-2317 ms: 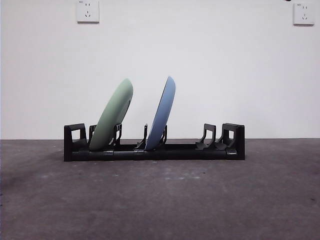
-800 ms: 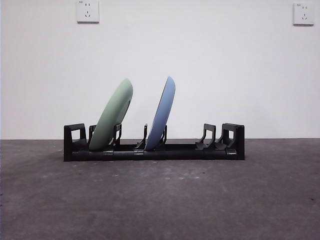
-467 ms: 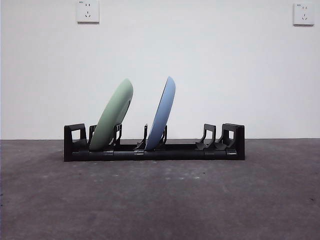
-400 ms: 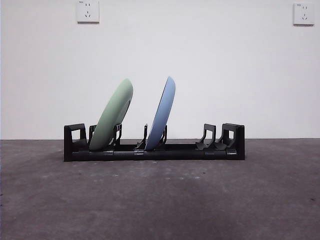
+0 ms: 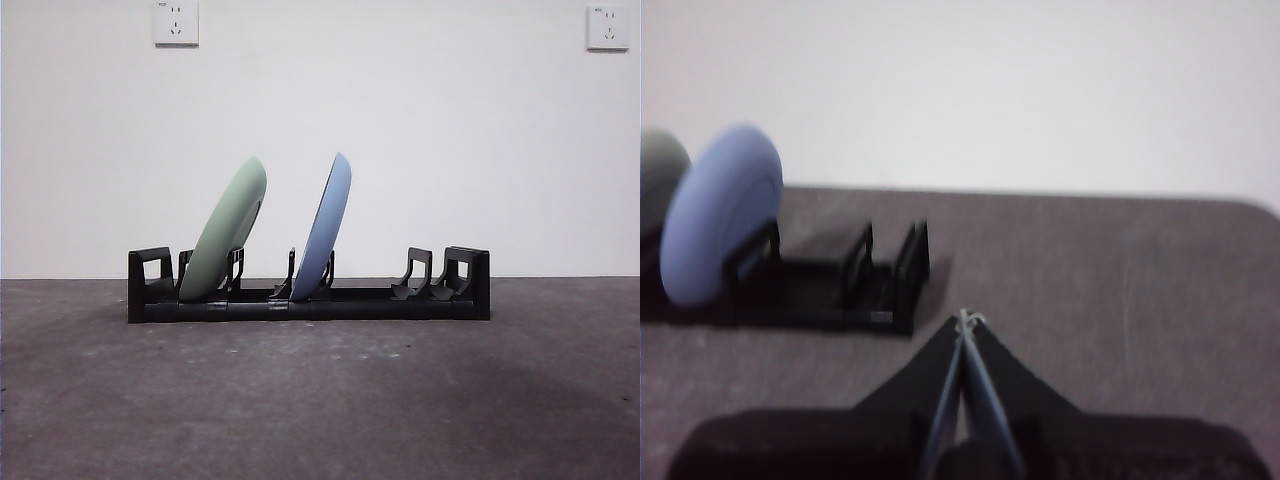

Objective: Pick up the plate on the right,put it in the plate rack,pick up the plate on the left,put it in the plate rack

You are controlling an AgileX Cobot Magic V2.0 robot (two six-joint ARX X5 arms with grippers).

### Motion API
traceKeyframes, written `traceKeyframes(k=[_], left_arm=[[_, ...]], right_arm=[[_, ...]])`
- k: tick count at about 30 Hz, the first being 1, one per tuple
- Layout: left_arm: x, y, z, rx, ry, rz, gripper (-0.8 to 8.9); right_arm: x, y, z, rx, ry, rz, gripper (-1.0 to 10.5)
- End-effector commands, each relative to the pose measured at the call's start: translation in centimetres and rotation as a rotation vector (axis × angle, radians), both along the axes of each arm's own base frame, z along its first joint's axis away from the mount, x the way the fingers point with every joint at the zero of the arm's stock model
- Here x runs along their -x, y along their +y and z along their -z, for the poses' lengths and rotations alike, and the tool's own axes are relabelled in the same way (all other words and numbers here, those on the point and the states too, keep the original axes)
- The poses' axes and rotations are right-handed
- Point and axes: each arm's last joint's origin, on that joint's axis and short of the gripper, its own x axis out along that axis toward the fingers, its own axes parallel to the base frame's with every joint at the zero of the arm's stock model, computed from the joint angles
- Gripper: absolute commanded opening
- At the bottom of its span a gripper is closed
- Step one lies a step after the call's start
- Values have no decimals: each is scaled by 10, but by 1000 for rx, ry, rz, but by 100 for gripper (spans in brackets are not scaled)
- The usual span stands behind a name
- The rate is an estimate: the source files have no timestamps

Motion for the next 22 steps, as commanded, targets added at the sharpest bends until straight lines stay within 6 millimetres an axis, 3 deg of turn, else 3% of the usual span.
traceKeyframes(k=[1, 9, 22], left_arm=[[0, 0, 2, 7, 3, -9, -4], [0, 0, 2, 7, 3, -9, -4], [-1, 0, 4, 6, 23, -9, -4]], right_arm=[[-3, 0, 23, -30, 25, 9, 2], [-9, -1, 71, -35, 127, 8, 2], [-10, 0, 72, -35, 131, 7, 2]])
